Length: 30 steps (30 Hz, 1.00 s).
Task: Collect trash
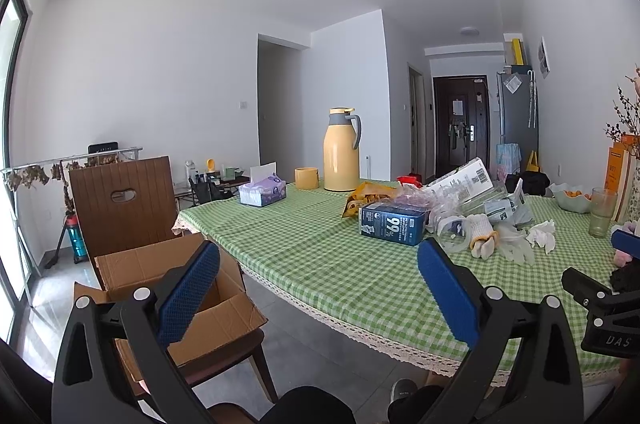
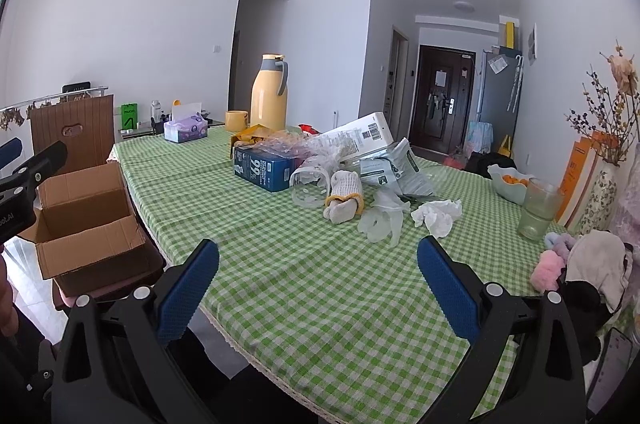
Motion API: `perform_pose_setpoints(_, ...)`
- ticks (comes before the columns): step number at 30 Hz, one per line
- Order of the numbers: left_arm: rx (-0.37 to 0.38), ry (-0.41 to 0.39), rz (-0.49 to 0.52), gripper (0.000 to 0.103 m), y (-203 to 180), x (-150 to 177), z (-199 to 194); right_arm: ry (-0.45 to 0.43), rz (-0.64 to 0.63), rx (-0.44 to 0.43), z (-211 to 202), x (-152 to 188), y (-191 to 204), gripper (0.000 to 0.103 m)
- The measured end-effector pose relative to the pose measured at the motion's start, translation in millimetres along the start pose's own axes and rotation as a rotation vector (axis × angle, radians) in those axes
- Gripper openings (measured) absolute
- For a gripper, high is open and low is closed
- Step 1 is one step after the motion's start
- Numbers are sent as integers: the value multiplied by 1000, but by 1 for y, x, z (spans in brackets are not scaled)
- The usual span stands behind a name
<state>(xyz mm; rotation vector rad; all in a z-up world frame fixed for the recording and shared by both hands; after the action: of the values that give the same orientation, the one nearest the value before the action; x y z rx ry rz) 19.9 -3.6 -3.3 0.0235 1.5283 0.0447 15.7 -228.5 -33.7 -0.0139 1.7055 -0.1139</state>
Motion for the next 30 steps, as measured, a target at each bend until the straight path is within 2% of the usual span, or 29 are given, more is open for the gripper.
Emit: perform_pose_setpoints(30, -2, -2, 1, 96, -1, -1, -1, -7, 2, -5, 0, 0, -1, 96)
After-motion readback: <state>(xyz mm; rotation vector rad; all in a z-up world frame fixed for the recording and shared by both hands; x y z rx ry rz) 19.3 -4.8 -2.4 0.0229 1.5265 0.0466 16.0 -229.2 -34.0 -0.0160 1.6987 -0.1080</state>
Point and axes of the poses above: each gripper's, at about its wrist camera, not at the fingertips, and z roughly the way its jaws point, y to its left, x to its underside, the point moved 2 cm from there along z, roughly the way its jaws point, and after that the axes turned 11 degrees about -y, right-handed, at the moved point
